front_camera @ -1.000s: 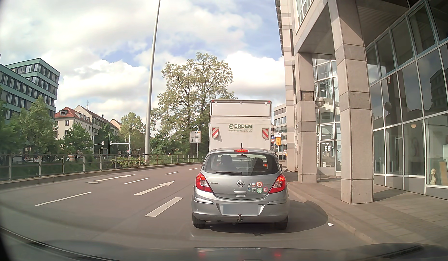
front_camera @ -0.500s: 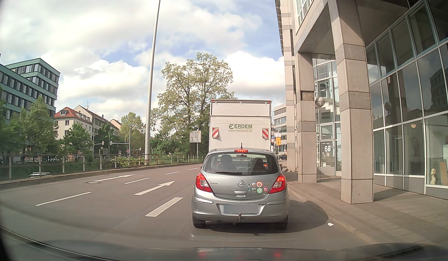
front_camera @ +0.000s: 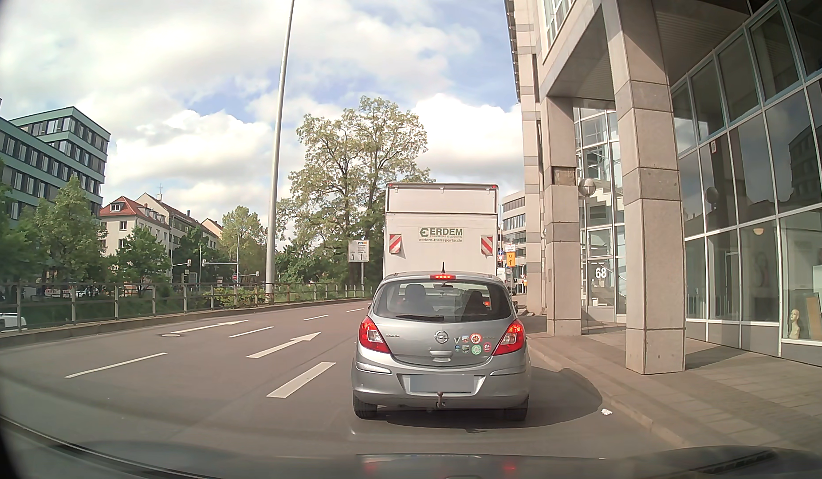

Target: Follow the waypoints while adhering to traffic rules and regulations

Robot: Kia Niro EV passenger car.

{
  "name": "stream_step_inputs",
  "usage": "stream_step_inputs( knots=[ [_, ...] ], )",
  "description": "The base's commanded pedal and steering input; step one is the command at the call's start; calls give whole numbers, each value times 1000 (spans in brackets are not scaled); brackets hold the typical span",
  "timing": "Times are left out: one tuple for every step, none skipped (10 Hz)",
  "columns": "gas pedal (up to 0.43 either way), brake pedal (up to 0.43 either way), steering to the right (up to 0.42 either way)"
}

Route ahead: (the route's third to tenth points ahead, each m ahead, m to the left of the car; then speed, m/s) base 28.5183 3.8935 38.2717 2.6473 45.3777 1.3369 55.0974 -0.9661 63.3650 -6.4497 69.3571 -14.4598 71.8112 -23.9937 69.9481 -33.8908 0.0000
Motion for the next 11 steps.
stream_step_inputs(
  knots=[
    [0, 201, 9],
    [0, 207, 9],
    [0, 207, 9],
    [0, 207, 9],
    [0, 207, 9],
    [0, 207, 9],
    [0, 207, 9],
    [0, 207, 9],
    [0, 207, 9],
    [0, 207, 9],
    [0, 207, 9]
  ],
)
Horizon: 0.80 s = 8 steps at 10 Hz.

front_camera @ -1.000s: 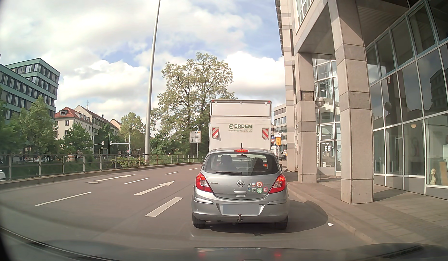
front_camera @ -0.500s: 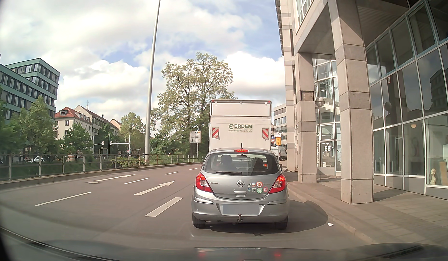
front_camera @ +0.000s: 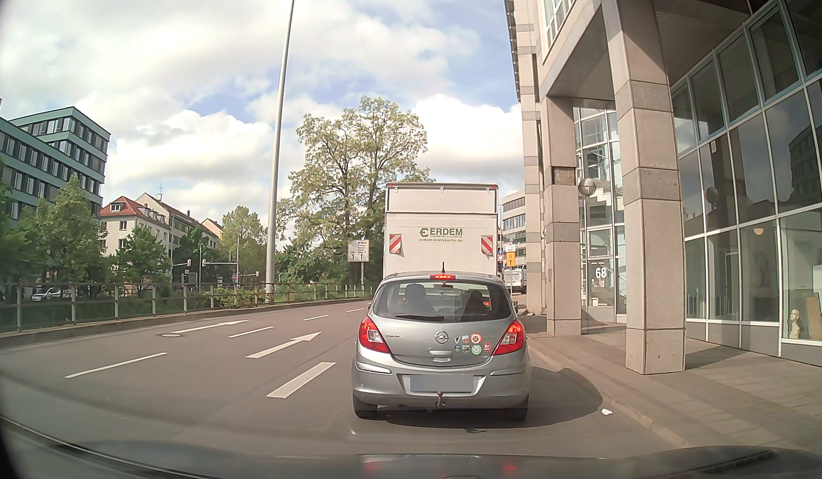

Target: Follow the waypoints while adhering to traffic rules and regulations

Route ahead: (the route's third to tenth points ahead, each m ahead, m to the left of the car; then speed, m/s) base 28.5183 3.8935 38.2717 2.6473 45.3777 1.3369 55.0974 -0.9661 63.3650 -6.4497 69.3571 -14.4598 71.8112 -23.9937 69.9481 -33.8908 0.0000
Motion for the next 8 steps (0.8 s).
stream_step_inputs(
  knots=[
    [0, 207, 9],
    [0, 207, 9],
    [0, 207, 9],
    [0, 213, 9],
    [0, 213, 9],
    [0, 213, 9],
    [0, 213, 9],
    [0, 213, 9]
  ],
)
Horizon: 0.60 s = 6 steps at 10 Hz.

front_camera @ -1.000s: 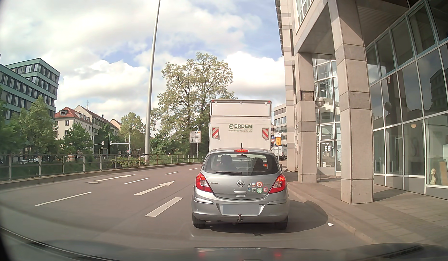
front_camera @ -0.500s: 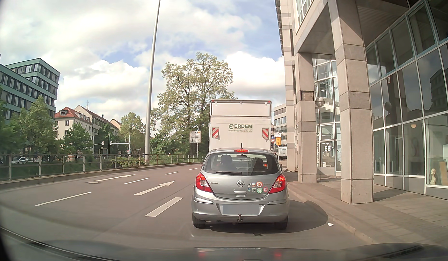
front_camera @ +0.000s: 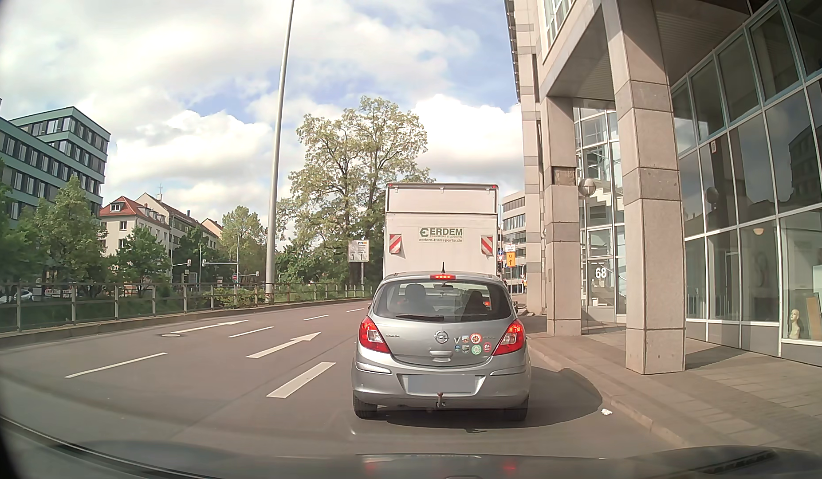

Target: Follow the waypoints while adhering to traffic rules and regulations

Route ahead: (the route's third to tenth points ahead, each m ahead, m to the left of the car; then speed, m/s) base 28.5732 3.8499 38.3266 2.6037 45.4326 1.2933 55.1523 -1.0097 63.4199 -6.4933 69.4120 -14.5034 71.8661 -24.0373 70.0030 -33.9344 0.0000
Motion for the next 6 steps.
stream_step_inputs(
  knots=[
    [0, 213, 9],
    [0, 213, 10],
    [0, 213, 9],
    [0, 213, 7],
    [0, 213, 7],
    [0, 213, 7]
  ],
)
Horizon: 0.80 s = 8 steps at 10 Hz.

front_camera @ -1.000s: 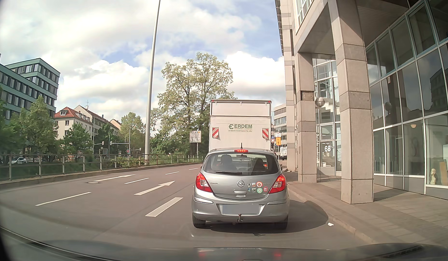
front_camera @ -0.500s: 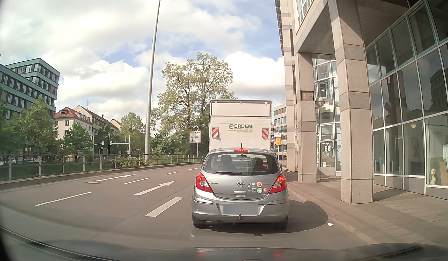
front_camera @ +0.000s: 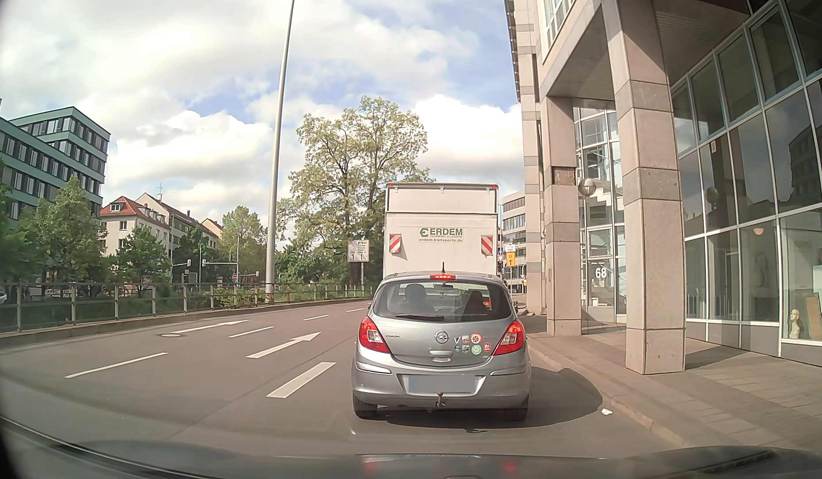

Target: Follow the waypoints while adhering to traffic rules and regulations

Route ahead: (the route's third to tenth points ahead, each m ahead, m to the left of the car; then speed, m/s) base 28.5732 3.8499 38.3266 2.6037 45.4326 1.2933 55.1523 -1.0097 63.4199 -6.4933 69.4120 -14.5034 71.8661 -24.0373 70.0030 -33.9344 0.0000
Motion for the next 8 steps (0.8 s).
stream_step_inputs(
  knots=[
    [0, 213, 7],
    [0, 213, 7],
    [0, 213, 7],
    [0, 220, 7],
    [0, 213, 7],
    [0, 213, 7],
    [0, 220, 7],
    [0, 220, 7]
  ],
)
